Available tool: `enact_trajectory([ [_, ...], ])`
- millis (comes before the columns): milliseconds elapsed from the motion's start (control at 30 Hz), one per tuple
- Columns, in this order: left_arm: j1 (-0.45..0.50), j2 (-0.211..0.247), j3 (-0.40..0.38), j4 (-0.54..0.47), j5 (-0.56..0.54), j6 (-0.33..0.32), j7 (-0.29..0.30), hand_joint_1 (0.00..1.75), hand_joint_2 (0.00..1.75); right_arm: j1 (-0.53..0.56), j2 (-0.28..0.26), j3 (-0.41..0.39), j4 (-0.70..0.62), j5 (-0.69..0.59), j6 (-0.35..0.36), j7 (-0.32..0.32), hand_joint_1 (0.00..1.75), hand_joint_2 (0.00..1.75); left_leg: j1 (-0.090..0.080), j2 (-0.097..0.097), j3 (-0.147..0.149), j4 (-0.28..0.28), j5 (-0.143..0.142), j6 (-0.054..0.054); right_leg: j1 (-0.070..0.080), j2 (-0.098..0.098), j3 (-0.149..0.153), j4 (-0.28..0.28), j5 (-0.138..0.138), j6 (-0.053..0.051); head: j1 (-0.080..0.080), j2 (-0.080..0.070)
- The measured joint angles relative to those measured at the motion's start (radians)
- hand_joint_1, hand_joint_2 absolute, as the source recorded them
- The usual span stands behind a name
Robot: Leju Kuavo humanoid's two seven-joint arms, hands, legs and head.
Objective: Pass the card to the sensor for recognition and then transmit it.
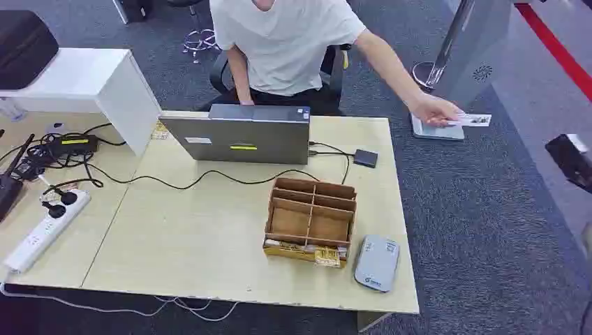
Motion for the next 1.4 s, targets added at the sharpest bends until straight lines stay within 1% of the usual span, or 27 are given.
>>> enact_trajectory([
  [100,0.0,-0.004,0.0,0.0,-0.004,-0.013,-0.005,0.0,1.75,-0.012,0.047,0.083,-0.035,0.016,-0.012,0.005,0.0,1.75,0.0,0.0,0.0,0.0,0.0,0.0,0.0,0.0,0.0,0.0,0.0,0.0,0.0,0.0],
  [233,0.0,-0.009,0.0,0.0,-0.013,-0.027,-0.034,0.0,1.75,-0.027,0.106,0.184,-0.079,0.03,-0.014,0.015,0.0,1.75,0.0,-0.001,0.0,0.0,0.001,-0.001,0.0,-0.001,0.0,0.0,0.0,0.0,0.0,0.0],
  [367,0.0,-0.011,0.0,0.0,-0.019,-0.034,-0.039,0.0,1.75,-0.035,0.147,0.251,-0.108,0.033,-0.015,0.021,0.0,1.75,0.0,-0.002,0.0,0.0,0.001,-0.001,0.0,-0.002,0.0,0.0,0.0,0.0,0.0,0.0],
  [467,0.001,-0.013,0.002,0.0,-0.019,-0.032,-0.039,0.0,1.75,-0.035,0.164,0.279,-0.123,0.043,-0.024,0.023,0.0,1.75,0.0,-0.003,-0.001,0.0,0.001,-0.001,0.0,-0.002,0.0,0.0,0.0,0.0,0.0,0.0],
  [667,0.001,-0.014,0.005,0.0,-0.019,-0.032,-0.04,0.0,1.75,-0.035,0.18,0.305,-0.135,0.044,-0.027,0.024,0.0,1.75,0.0,-0.003,-0.001,0.0,0.001,0.0,0.0,-0.002,0.0,0.0,0.0,0.0,0.0,0.0],
  [1000,0.001,-0.014,0.006,0.0,-0.019,-0.034,-0.042,0.0,1.75,-0.034,0.191,0.313,-0.136,0.044,-0.027,0.024,0.0,1.75,0.0,-0.003,-0.001,0.001,0.001,-0.001,0.0,-0.002,0.0,0.0,0.0,0.0,0.0,0.0],
  [1300,0.001,-0.02,0.01,0.0,-0.019,-0.071,-0.029,0.0,1.75,-0.017,0.198,0.317,-0.16,0.04,-0.029,0.03,0.0,1.75,0.0,-0.003,-0.001,0.001,0.001,0.0,0.0,-0.002,0.0,0.0,0.0,0.0,0.0,0.0],
  [1333,0.001,-0.021,0.01,0.0,-0.019,-0.072,-0.029,0.0,1.75,-0.014,0.198,0.317,-0.164,0.038,-0.029,0.03,1.17,1.75,0.0,-0.003,-0.001,0.001,0.001,0.0,0.0,-0.002,0.0,0.0,0.0,0.0,0.0,0.0],
  [1367,0.001,-0.022,0.012,0.0,-0.019,-0.072,-0.029,0.0,1.75,-0.011,0.198,0.317,-0.167,0.034,-0.029,0.03,1.75,1.75,0.0,-0.003,-0.001,0.001,0.001,0.0,0.0,-0.002,0.0,0.0,0.0,0.0,0.0,0.0],
  [1400,0.001,-0.024,0.014,0.0,-0.019,-0.073,-0.029,0.0,1.75,-0.006,0.198,0.317,-0.171,0.031,-0.029,0.029,1.75,1.75,0.0,-0.003,-0.001,0.001,0.0,0.0,0.0,-0.002,0.0,0.0,0.0,0.0,0.0,0.0],
])
